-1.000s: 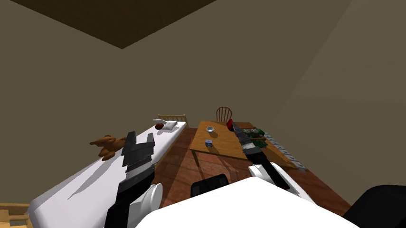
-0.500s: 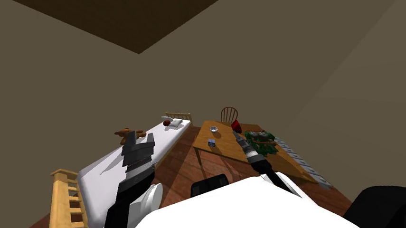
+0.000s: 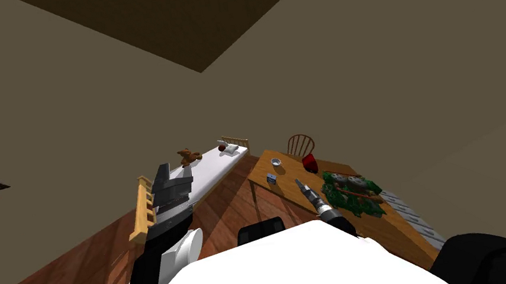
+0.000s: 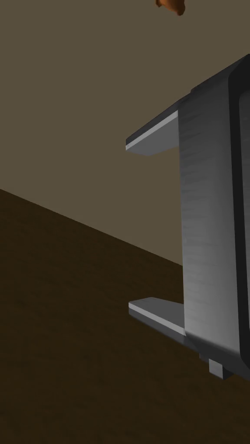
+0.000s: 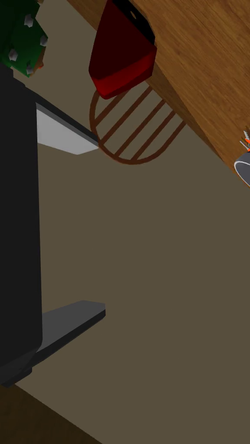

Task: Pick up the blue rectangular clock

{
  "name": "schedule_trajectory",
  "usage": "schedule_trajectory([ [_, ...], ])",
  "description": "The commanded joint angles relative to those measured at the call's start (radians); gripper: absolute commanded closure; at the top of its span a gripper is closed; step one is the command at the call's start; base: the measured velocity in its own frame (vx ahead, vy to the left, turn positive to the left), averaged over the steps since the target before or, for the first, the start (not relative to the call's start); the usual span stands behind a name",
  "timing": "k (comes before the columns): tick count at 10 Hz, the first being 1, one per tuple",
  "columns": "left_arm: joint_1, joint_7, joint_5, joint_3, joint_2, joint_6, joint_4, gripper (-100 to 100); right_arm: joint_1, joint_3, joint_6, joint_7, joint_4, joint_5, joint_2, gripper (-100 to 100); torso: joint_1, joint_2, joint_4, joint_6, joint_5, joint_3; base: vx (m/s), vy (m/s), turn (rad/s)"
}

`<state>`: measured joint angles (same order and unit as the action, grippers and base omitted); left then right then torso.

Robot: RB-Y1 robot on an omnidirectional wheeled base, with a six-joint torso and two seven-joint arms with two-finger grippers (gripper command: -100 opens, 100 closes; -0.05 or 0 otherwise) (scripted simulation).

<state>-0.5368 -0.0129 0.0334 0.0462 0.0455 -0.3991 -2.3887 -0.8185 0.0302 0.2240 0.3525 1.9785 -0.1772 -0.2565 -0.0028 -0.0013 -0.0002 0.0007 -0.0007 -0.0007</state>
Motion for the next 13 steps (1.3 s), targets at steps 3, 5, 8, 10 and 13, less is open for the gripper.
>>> schedule_trajectory([
  [3, 0.0, 0.0, 0.0, 0.0, 0.0, 0.0, 0.0, 0, -0.114, -0.018, -0.025, 0.04, -0.106, -0.07, -0.029, -100, 0.001, -0.001, 0.0, -0.001, 0.0, -0.001, 0.022, -0.01, 0.404],
  [5, 0.0, 0.0, 0.0, 0.0, 0.0, 0.0, 0.0, 0, -0.149, -0.021, -0.033, 0.048, -0.14, -0.09, -0.045, -100, 0.001, -0.002, 0.0, 0.0, 0.0, -0.001, 0.032, -0.01, 0.384],
  [8, 0.0, 0.0, 0.0, 0.0, 0.0, 0.0, 0.0, 0, -0.181, -0.026, -0.04, 0.055, -0.173, -0.111, -0.063, -100, 0.001, -0.003, -0.001, 0.0, 0.0, -0.002, 0.036, -0.007, 0.233],
  [10, 0.0, 0.0, 0.0, 0.0, 0.0, 0.0, 0.0, 0, -0.241, -0.037, -0.052, 0.065, -0.232, -0.15, -0.105, -100, 0.002, -0.002, 0.0, -0.001, 0.001, -0.001, 0.038, 0.0, 0.39],
  [13, 0.0, 0.0, 0.0, 0.0, 0.0, 0.0, 0.0, 0, -0.294, -0.05, -0.061, 0.071, -0.292, -0.188, -0.152, -100, 0.001, -0.004, -0.001, 0.0, 0.0, -0.002, 0.063, -0.013, 0.365],
])
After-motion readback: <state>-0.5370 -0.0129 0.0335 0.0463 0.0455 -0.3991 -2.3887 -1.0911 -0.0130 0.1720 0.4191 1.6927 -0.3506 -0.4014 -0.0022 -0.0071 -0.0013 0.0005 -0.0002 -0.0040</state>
